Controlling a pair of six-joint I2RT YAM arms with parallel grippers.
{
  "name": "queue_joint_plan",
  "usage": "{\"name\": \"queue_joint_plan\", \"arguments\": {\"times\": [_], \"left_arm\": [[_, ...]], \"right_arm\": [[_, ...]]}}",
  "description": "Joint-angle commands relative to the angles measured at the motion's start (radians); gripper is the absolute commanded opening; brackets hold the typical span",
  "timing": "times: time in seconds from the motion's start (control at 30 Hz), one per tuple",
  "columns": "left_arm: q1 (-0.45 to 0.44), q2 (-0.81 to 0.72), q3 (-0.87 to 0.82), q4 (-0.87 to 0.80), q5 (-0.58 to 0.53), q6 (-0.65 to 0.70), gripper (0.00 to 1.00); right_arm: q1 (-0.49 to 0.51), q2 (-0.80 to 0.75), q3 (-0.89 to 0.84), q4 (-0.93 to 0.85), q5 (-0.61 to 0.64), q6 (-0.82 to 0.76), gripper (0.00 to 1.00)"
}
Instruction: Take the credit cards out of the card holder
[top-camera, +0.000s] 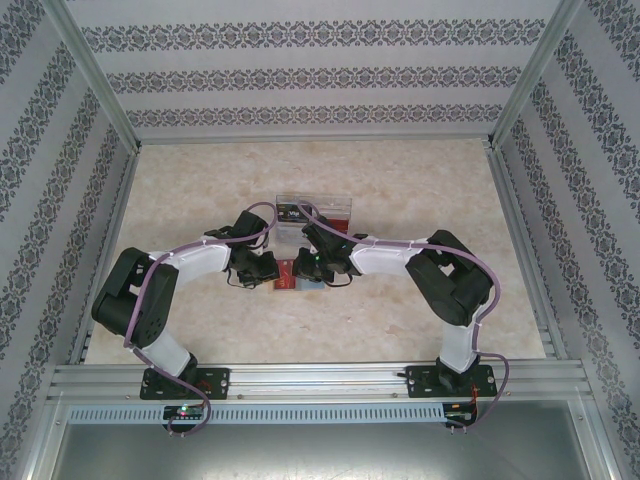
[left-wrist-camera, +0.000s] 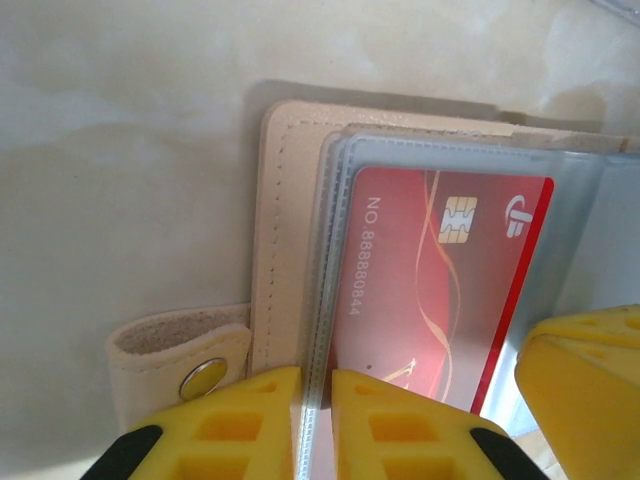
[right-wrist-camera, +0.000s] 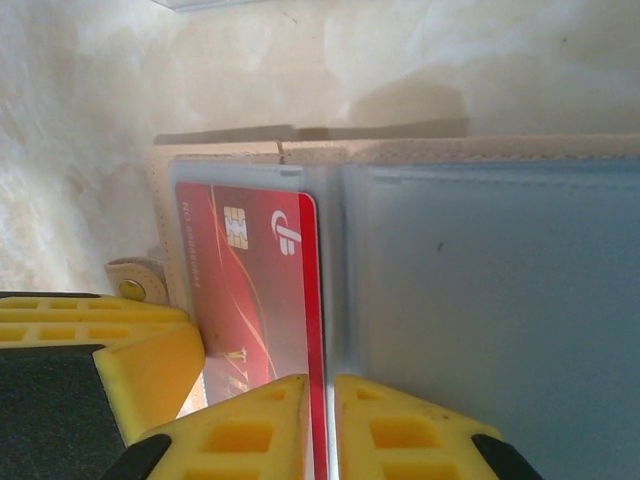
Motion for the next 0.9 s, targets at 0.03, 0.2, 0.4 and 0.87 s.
{"name": "queue_joint_plan", "arguments": {"times": [0.03, 0.2, 0.4, 0.87], "left_arm": [[0.011, 0.029, -0.018, 0.016, 0.026, -0.009, 0.18], [0.011, 0.031, -0.017, 0.026, 0.046, -0.007, 0.18], [0.011, 0.035, -0.013, 0.012, 0.033, -0.008, 0.18], [0.01, 0.0, 0.018, -0.011, 0.025, 0.004, 0.21]], "right_arm": [[-0.005, 0.021, -0.009, 0.006, -0.022, 0.016, 0.17], [-0.005, 0.022, -0.013, 0.005, -0.02, 0.016, 0.17], [-0.004, 0.016, -0.014, -0.006, -0.012, 0.011, 0.17], [-0.018, -0.072, -0.031, -0.131, 0.104, -0.081, 0.18]]}}
